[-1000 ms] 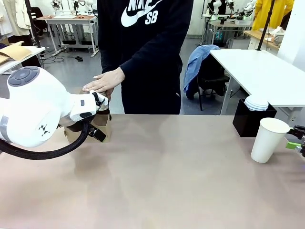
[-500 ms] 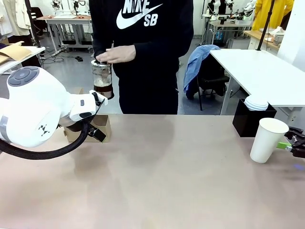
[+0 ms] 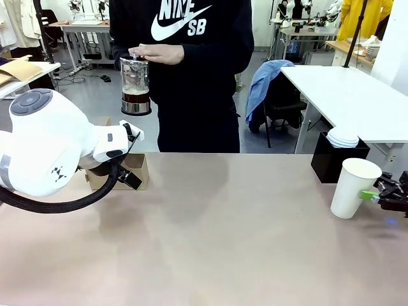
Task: Pour a drink into a cup and package it in a carrier.
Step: Pick up the 600 ml Paper Cup and place it in the middle top area of the table.
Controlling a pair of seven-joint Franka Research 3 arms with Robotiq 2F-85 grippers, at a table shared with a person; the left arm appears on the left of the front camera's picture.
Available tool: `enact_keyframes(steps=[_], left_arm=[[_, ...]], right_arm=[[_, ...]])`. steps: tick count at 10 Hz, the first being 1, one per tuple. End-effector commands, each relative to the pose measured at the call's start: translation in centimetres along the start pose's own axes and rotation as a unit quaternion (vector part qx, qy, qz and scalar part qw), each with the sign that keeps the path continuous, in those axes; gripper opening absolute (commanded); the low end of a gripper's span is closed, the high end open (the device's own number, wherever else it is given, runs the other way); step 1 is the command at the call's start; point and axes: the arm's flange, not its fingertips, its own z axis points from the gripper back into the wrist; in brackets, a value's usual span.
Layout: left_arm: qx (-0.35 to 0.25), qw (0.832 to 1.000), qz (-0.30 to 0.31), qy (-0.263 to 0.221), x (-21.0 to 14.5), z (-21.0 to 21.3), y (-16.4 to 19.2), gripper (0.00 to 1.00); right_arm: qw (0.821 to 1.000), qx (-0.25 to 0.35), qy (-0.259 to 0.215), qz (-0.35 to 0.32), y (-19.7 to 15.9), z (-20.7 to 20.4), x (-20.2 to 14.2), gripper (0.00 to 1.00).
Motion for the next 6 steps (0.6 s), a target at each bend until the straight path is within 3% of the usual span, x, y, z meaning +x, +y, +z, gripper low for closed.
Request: enact_keyframes(steps=[1, 5, 6], left_arm=[[0.000, 1.000, 0.001, 0.000, -0.03, 0.00, 0.05, 1.00], [0.000, 1.000, 0.001, 0.000, -0.03, 0.00, 0.05, 1.00], [0.000, 1.000, 0.001, 0.000, -0.03, 0.00, 0.05, 1.00]], right_arm=[[1.000, -0.005, 0.000, -0.018, -1.31, -1.30, 0.15, 1.00], [1.000, 0.019, -0.004, -0.015, -1.62, -1.91, -0.38, 1.00], [1.000, 0.016, -0.013, -0.021, -1.51, -1.41, -0.35, 0.80]])
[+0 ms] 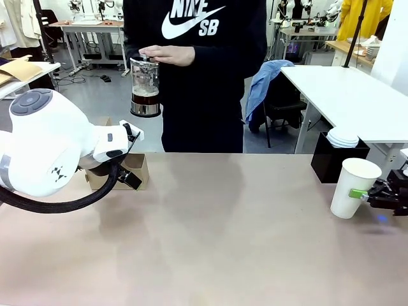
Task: Pour a drink into a cup and package it in a carrier.
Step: Pick up the 600 ml Paper Cup and place it in the middle top area of the table.
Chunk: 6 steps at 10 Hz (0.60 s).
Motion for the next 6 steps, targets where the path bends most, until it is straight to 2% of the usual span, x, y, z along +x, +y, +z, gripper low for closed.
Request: enact_keyframes(steps=[1, 2, 6], left_arm=[[0.000, 1.000, 0.001, 0.000, 0.0, 0.0, 0.1, 1.00], [0.000, 1.000, 0.001, 0.000, 0.0, 0.0, 0.1, 1.00], [0.000, 1.000, 0.001, 0.000, 0.0, 0.0, 0.1, 1.00]], right_arm=[[1.000, 0.010, 0.003, -0.026, -0.2, 2.0, 0.6, 0.80], [1.000, 0.000, 0.000, 0.000, 0.0, 0.0, 0.0, 0.80], [1.000, 0.001, 0.000, -0.005, 0.0, 0.4, 0.0, 0.81]])
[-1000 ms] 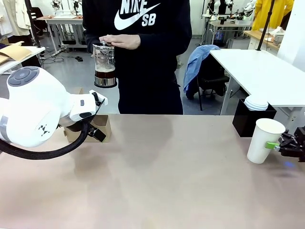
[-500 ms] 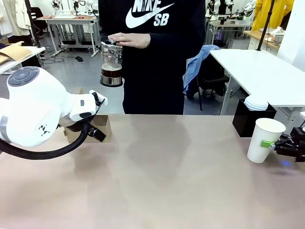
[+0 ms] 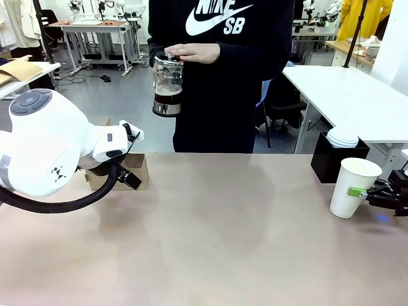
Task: Pour a drink into a cup and package it in a carrier.
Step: Pick up the 600 ml Paper Cup and place it in the middle top area of the table.
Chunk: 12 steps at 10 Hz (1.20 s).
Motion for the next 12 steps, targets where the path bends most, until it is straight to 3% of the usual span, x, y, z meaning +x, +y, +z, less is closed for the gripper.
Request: enact_keyframes(steps=[1, 2, 3, 7, 9, 12], left_arm=[[0.000, 1.000, 0.001, 0.000, 0.0, 0.0, 0.1, 1.00], [0.000, 1.000, 0.001, 0.000, 0.0, 0.0, 0.1, 1.00], [0.000, 1.000, 0.001, 0.000, 0.0, 0.0, 0.1, 1.00], [0.000, 1.000, 0.001, 0.000, 0.0, 0.0, 0.1, 1.00], [0.000, 1.000, 0.001, 0.000, 0.0, 0.0, 0.1, 1.00], [0.000, 1.000, 0.001, 0.000, 0.0, 0.0, 0.1, 1.00]], right_arm=[[0.999, -0.037, 0.003, 0.020, 1.6, -1.5, 2.5, 0.81], [0.995, -0.092, 0.025, 0.010, 2.5, -3.1, 4.7, 0.81], [0.994, -0.107, 0.025, 0.017, 3.0, -4.9, 6.8, 0.81], [0.993, -0.118, -0.017, 0.020, 3.3, -14.8, 13.2, 0.81], [0.989, -0.141, -0.025, 0.040, 0.1, -21.4, 13.3, 0.81], [0.983, -0.175, -0.048, 0.036, -4.0, -28.6, 10.0, 0.81]])
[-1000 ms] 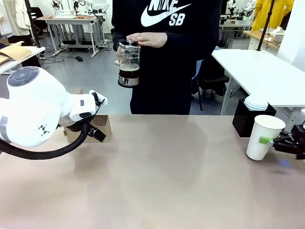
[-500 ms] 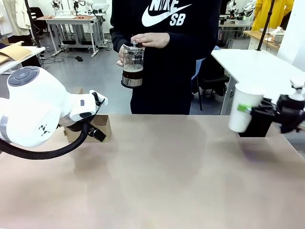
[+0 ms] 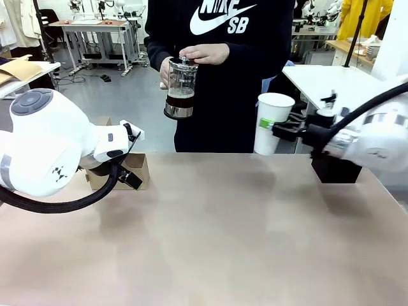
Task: Pour a drink into a cup and package it in a carrier.
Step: Pick up the 600 ml Paper Cup and place it in the middle top area of the table.
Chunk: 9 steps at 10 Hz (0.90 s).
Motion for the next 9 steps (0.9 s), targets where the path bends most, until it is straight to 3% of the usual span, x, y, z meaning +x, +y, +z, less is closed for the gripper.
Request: enact_keyframes(steps=[1, 4, 6, 9], left_arm=[[-0.001, 1.000, 0.001, -0.001, 0.0, 0.0, 0.0, 1.00], [-0.001, 1.000, 0.001, -0.001, 0.0, 0.0, 0.0, 1.00], [-0.001, 1.000, 0.001, -0.001, 0.0, 0.0, 0.0, 1.00], [-0.001, 1.000, 0.001, -0.001, 0.0, 0.0, 0.0, 1.00]], right_arm=[[0.999, -0.034, -0.013, 0.038, -2.2, -3.5, -3.2, 0.81], [0.998, -0.036, -0.002, 0.045, -3.1, -5.8, -7.2, 0.81], [0.999, 0.006, 0.001, 0.035, -2.5, -5.7, -7.5, 0.81], [1.000, -0.017, -0.001, 0.026, -3.0, -5.5, -8.0, 0.81]])
